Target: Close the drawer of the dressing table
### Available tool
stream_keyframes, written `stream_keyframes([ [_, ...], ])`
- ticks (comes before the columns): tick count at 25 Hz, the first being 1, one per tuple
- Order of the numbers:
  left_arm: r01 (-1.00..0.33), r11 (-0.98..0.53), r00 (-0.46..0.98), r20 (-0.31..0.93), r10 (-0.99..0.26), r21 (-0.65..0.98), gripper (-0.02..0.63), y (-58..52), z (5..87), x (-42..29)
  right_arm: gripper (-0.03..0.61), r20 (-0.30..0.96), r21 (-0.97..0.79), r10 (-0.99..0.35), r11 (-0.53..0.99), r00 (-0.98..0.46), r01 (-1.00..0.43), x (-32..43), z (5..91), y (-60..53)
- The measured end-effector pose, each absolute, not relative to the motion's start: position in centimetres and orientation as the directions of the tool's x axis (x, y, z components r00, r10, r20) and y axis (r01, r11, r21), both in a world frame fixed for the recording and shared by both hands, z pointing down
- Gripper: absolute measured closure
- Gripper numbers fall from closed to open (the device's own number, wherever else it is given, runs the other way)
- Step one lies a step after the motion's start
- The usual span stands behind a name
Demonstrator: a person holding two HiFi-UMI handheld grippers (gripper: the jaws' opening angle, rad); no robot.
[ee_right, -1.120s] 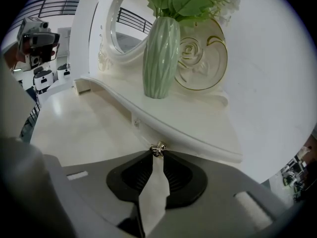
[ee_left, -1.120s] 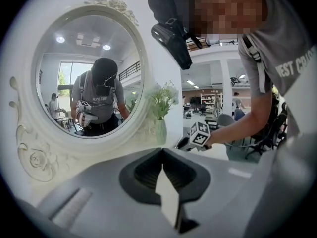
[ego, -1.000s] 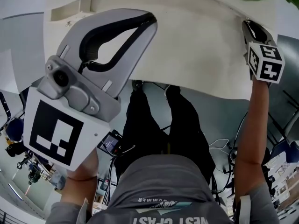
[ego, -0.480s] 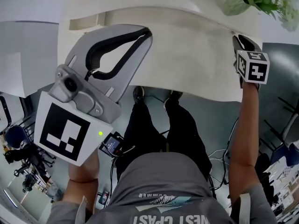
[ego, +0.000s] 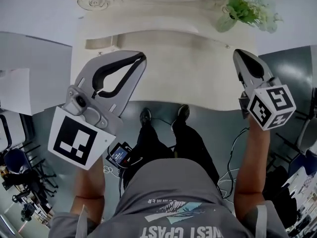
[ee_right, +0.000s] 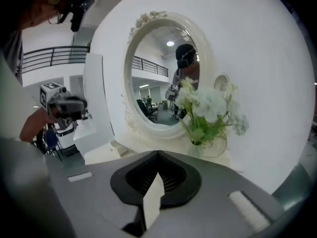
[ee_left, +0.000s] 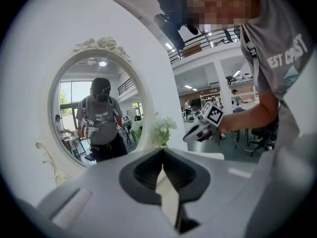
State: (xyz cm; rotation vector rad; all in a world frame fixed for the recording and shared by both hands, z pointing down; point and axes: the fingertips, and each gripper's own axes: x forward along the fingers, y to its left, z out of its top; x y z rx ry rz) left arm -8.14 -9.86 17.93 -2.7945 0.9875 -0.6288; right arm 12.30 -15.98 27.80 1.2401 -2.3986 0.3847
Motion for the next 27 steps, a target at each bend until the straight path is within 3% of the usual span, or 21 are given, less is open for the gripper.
stream_keyframes([
  [10,-0.567,-0.780,0.703,0.338,-0.626,-0.264,0.611,-6.0,14.6,-9.6,0.577,0.353,-0.049,-0.707,0.640,-0.613,-0.767,6.7,17.2,-8.1],
  [27,-0.580,-0.760,0.713,0.270,-0.648,-0.293,0.611,-1.6,9.8,-13.6,0.578,0.293,0.050,-0.746,0.637,-0.599,-0.769,2.5,10.1,-2.2],
])
